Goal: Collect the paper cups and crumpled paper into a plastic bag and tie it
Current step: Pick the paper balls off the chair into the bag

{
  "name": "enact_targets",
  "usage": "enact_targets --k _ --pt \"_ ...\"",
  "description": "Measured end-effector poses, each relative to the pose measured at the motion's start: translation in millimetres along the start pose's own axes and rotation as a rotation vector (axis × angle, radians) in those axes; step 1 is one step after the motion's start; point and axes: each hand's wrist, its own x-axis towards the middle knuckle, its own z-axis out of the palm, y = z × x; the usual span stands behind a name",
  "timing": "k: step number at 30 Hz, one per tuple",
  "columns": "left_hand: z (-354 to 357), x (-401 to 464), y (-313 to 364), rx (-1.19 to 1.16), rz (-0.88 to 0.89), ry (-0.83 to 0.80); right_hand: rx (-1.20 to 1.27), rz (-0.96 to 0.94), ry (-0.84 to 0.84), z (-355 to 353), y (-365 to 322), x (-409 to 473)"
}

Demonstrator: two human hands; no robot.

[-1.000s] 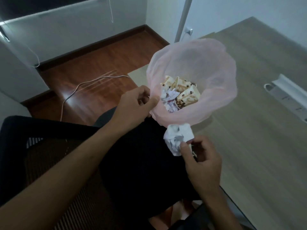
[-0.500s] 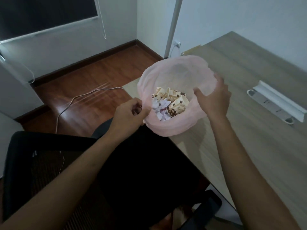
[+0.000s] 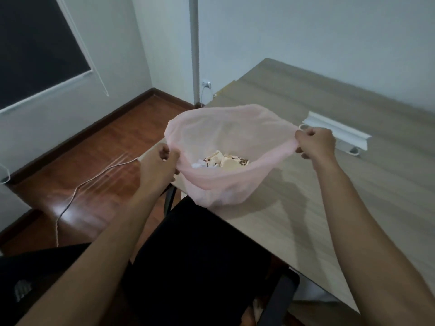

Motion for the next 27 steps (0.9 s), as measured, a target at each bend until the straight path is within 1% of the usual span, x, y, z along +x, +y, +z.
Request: enact_targets --k 2,4,8,11,15,18,22,25,27 --pt "15.2 2.8 18.8 -0.023 0.035 -0.018 0.041 0.0 0.127 -27.6 6.6 5.7" --pt "30.4 4.4 31.7 -0.015 0.079 -0.05 0.063 0.036 0.175 -52.0 14.6 10.1" --pt "68.7 -8.6 42.0 0.116 0.059 -0.182 0.031 0.113 0.135 -85.1 43.3 7.1" --pt "89.9 -21.6 47.2 0.194 0.031 -0.249 -0.011 0.169 0.049 -98.3 65.0 1.1" --pt "99.2 -36.4 54.8 0.269 -0.004 -0.244 -0.054 0.175 0.003 -109.2 87.0 -5.2" --pt "93.4 -47.7 61.8 0.334 -0.04 -0.248 -0.093 0.118 0.002 -115.8 94.3 -16.1" --pt "71.3 -64.4 65.5 0.394 -0.053 -0.221 -0.123 -0.023 0.037 -112.3 89.1 -32.4" --pt "44.9 -86.0 59.9 0.409 -0.1 -0.19 -0.133 -0.12 0.002 -99.9 71.1 -51.9" --pt "21.7 -102.2 48.8 0.414 -0.109 -0.164 -0.1 -0.177 -0.067 -87.0 57.6 -68.9"
